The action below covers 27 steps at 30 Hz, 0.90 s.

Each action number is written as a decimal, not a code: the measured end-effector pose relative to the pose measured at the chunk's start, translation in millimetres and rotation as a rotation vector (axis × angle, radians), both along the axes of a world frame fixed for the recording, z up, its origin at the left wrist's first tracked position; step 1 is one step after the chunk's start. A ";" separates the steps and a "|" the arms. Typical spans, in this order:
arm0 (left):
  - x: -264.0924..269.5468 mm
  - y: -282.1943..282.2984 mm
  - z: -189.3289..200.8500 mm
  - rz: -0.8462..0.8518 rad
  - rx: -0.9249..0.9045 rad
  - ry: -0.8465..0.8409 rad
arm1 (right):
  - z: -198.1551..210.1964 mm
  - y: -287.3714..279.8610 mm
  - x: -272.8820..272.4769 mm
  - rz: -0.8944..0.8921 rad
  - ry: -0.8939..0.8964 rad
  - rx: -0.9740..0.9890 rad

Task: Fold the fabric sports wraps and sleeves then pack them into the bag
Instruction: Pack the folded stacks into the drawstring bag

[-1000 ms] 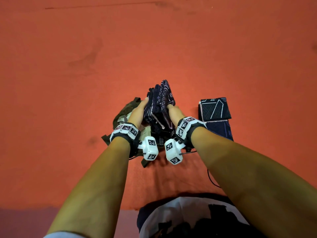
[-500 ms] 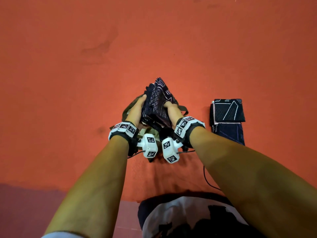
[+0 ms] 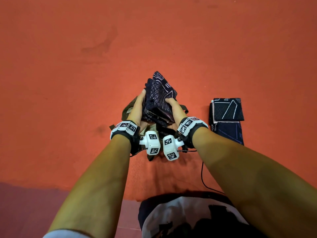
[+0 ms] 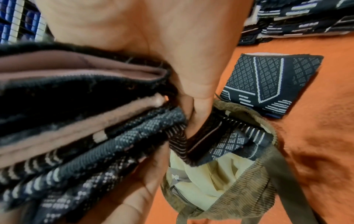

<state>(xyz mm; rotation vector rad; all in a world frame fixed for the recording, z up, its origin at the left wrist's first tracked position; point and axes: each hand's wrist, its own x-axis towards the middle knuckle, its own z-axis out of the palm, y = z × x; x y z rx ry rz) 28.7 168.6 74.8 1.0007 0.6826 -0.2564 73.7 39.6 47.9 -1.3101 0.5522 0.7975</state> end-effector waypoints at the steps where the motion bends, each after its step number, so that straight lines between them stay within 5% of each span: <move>1: 0.8 -0.5 0.5 -0.005 -0.002 -0.004 | 0.3 -2.0 0.0 -0.021 -0.007 0.026; 14: 6.8 -3.3 -8.6 -0.014 0.224 0.130 | -15.6 -17.3 2.3 -0.163 -0.004 0.230; 27: -8.0 -5.8 -50.4 -0.060 0.073 0.296 | -32.8 -20.7 2.0 -0.156 0.088 0.117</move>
